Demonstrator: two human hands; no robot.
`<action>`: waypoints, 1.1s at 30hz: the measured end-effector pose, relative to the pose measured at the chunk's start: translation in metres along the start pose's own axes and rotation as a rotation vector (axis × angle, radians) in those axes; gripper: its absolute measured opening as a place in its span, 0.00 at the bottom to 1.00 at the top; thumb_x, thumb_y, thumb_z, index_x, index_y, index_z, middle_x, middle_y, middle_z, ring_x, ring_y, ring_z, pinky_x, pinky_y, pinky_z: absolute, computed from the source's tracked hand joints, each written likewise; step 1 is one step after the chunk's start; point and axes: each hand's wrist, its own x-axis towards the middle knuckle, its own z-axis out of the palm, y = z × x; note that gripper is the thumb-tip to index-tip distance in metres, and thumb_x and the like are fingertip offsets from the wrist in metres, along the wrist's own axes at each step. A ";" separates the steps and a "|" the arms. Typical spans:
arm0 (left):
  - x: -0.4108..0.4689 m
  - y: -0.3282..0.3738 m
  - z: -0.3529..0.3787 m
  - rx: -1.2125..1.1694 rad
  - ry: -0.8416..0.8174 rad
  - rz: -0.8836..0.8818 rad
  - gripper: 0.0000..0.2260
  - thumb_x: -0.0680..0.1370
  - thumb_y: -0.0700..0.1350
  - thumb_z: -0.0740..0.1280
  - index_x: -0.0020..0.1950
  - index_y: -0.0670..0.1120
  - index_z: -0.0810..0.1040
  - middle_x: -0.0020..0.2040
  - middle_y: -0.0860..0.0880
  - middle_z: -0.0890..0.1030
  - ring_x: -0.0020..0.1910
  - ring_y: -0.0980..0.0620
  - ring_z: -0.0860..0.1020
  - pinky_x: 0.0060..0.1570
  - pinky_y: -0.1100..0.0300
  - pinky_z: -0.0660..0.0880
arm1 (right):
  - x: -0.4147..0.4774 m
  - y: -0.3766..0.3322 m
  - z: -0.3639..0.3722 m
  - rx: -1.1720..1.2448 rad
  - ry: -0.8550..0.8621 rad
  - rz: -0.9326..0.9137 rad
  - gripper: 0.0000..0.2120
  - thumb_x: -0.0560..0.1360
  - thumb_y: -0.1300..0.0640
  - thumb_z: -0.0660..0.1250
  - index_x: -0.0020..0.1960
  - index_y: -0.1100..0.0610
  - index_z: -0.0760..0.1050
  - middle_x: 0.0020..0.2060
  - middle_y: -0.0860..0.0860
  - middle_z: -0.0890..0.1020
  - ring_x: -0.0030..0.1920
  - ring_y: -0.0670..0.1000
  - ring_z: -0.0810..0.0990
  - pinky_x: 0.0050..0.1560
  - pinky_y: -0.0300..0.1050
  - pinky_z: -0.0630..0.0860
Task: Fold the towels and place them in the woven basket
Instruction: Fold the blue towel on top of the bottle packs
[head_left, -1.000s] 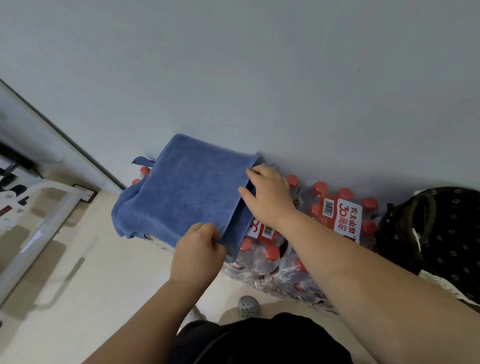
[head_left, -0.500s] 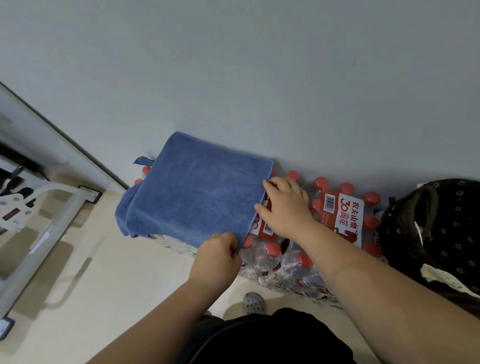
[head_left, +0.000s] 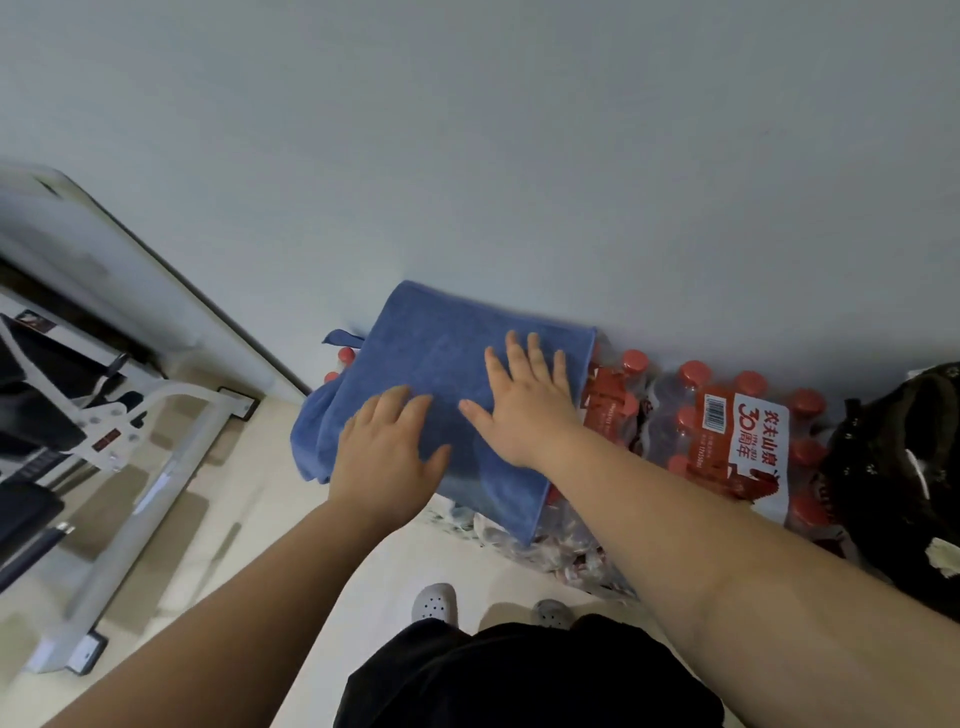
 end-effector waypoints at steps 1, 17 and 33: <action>0.007 -0.012 0.002 0.054 -0.066 0.015 0.29 0.78 0.62 0.62 0.76 0.52 0.65 0.77 0.47 0.65 0.76 0.43 0.63 0.72 0.43 0.63 | 0.003 -0.002 0.005 -0.006 0.003 0.042 0.40 0.79 0.31 0.45 0.81 0.53 0.40 0.79 0.56 0.35 0.78 0.60 0.32 0.75 0.65 0.34; -0.009 -0.111 0.030 0.145 -0.207 0.518 0.40 0.76 0.72 0.52 0.81 0.48 0.57 0.80 0.42 0.57 0.76 0.37 0.63 0.73 0.41 0.61 | -0.042 -0.020 0.050 -0.226 0.028 0.134 0.45 0.71 0.22 0.36 0.81 0.46 0.37 0.78 0.53 0.30 0.77 0.57 0.28 0.77 0.62 0.36; 0.091 -0.099 -0.009 0.080 -0.108 0.631 0.25 0.76 0.59 0.64 0.69 0.47 0.72 0.69 0.44 0.73 0.65 0.40 0.71 0.62 0.44 0.69 | -0.053 -0.036 0.034 -0.078 0.255 0.404 0.31 0.80 0.38 0.47 0.77 0.53 0.64 0.76 0.54 0.66 0.75 0.58 0.63 0.75 0.59 0.58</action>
